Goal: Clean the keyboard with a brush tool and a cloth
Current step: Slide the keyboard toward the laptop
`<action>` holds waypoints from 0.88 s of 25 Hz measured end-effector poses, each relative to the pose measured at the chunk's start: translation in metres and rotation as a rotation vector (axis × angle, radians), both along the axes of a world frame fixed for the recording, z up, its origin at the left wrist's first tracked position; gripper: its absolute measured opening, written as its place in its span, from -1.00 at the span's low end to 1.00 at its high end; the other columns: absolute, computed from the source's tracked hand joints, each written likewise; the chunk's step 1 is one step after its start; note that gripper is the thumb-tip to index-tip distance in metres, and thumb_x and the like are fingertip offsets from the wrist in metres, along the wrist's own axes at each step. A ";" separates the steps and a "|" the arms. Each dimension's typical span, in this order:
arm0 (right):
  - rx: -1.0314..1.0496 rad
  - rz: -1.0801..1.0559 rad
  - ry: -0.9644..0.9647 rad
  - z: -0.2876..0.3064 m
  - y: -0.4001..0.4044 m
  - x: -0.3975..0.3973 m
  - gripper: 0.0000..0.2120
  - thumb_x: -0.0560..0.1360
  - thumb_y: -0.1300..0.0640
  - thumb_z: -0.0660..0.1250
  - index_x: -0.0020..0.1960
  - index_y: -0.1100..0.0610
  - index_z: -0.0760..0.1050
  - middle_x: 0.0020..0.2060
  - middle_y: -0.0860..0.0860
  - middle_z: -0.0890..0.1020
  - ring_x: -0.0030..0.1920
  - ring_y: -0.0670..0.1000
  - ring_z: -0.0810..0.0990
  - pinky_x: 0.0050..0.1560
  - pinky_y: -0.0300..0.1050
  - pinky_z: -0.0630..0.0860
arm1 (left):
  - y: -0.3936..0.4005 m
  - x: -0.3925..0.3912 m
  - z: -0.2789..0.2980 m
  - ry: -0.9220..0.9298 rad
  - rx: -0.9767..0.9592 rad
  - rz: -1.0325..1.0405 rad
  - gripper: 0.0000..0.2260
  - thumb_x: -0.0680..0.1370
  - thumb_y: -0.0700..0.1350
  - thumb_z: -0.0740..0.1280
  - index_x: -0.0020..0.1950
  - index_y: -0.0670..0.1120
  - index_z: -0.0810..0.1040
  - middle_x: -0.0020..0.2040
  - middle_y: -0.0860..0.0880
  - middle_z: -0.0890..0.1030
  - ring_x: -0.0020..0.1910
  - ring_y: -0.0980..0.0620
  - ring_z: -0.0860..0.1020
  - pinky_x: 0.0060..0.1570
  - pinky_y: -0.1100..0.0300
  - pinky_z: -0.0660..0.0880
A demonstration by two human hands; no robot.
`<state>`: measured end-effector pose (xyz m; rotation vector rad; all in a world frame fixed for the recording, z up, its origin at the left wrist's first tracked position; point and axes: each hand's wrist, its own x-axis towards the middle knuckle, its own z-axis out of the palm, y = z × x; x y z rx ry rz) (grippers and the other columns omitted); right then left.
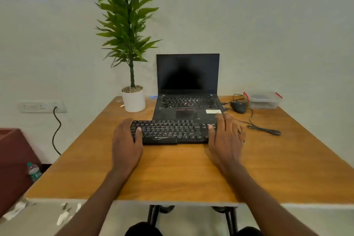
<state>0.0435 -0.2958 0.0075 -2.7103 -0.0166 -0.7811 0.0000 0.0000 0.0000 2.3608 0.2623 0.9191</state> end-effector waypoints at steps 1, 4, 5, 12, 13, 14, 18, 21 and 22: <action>0.004 -0.029 0.009 0.002 0.001 -0.001 -0.44 0.71 -0.17 -0.04 0.60 0.07 0.25 0.58 0.13 0.32 0.60 0.18 0.23 0.53 0.32 0.14 | 0.002 0.002 -0.003 0.000 -0.052 -0.006 -0.55 0.72 0.05 0.26 0.55 -0.15 0.40 0.47 -0.17 0.49 0.46 -0.18 0.42 0.45 -0.17 0.41; 0.055 -0.117 0.098 0.003 0.002 0.004 -0.40 0.69 -0.23 -0.05 0.61 0.08 0.23 0.57 0.19 0.31 0.60 0.24 0.20 0.54 0.32 0.14 | 0.006 -0.001 0.002 0.114 -0.170 -0.038 -0.43 0.68 0.24 0.21 0.51 -0.15 0.46 0.39 -0.17 0.58 0.38 -0.22 0.52 0.36 -0.19 0.49; 0.099 -0.151 0.114 0.001 0.000 0.007 -0.39 0.69 -0.24 -0.05 0.61 0.08 0.21 0.56 0.21 0.32 0.59 0.25 0.21 0.53 0.33 0.15 | 0.008 0.002 0.001 0.107 -0.203 -0.031 -0.44 0.68 0.23 0.22 0.50 -0.16 0.47 0.38 -0.18 0.59 0.37 -0.22 0.53 0.35 -0.19 0.50; 0.344 -0.254 0.199 -0.012 -0.013 0.029 -0.43 0.70 -0.22 0.00 0.54 0.13 0.28 0.42 0.19 0.49 0.42 0.24 0.44 0.45 0.32 0.26 | 0.004 0.003 0.003 0.128 -0.356 -0.020 -0.51 0.74 0.03 0.26 0.57 -0.23 0.38 0.37 -0.24 0.61 0.29 -0.20 0.59 0.13 0.13 0.45; 0.330 -0.257 0.181 -0.012 -0.014 0.029 -0.44 0.70 -0.21 0.01 0.53 0.13 0.28 0.42 0.19 0.49 0.42 0.23 0.45 0.44 0.31 0.26 | 0.004 0.004 0.003 0.114 -0.368 -0.033 -0.50 0.73 0.03 0.27 0.58 -0.23 0.37 0.39 -0.23 0.60 0.31 -0.20 0.58 0.16 0.12 0.45; 0.331 -0.261 0.178 -0.011 -0.014 0.030 -0.45 0.70 -0.20 0.02 0.53 0.13 0.29 0.41 0.19 0.50 0.41 0.23 0.45 0.44 0.30 0.26 | 0.005 0.005 0.002 0.104 -0.373 -0.031 -0.50 0.73 0.03 0.28 0.59 -0.22 0.37 0.40 -0.22 0.59 0.33 -0.20 0.57 0.20 0.10 0.45; 0.334 -0.243 0.159 -0.014 -0.016 0.032 -0.48 0.71 -0.17 0.04 0.52 0.13 0.31 0.39 0.17 0.51 0.40 0.21 0.46 0.44 0.28 0.24 | 0.009 0.009 0.001 0.116 -0.368 -0.026 -0.51 0.71 0.01 0.32 0.58 -0.20 0.39 0.40 -0.19 0.59 0.34 -0.17 0.57 0.19 0.15 0.42; 0.368 -0.207 0.134 -0.015 -0.021 0.032 -0.50 0.71 -0.12 0.08 0.52 0.17 0.31 0.37 0.19 0.53 0.37 0.22 0.49 0.40 0.22 0.34 | 0.009 0.006 0.000 0.122 -0.362 -0.035 -0.47 0.68 0.05 0.36 0.59 -0.16 0.39 0.39 -0.18 0.60 0.32 -0.15 0.58 0.27 0.05 0.49; 0.395 -0.196 0.127 -0.013 -0.021 0.031 -0.51 0.71 -0.09 0.11 0.52 0.18 0.31 0.35 0.20 0.54 0.35 0.23 0.50 0.37 0.20 0.38 | 0.010 0.006 -0.001 0.122 -0.369 -0.037 -0.47 0.68 0.04 0.37 0.58 -0.15 0.39 0.39 -0.18 0.60 0.32 -0.15 0.58 0.27 0.03 0.50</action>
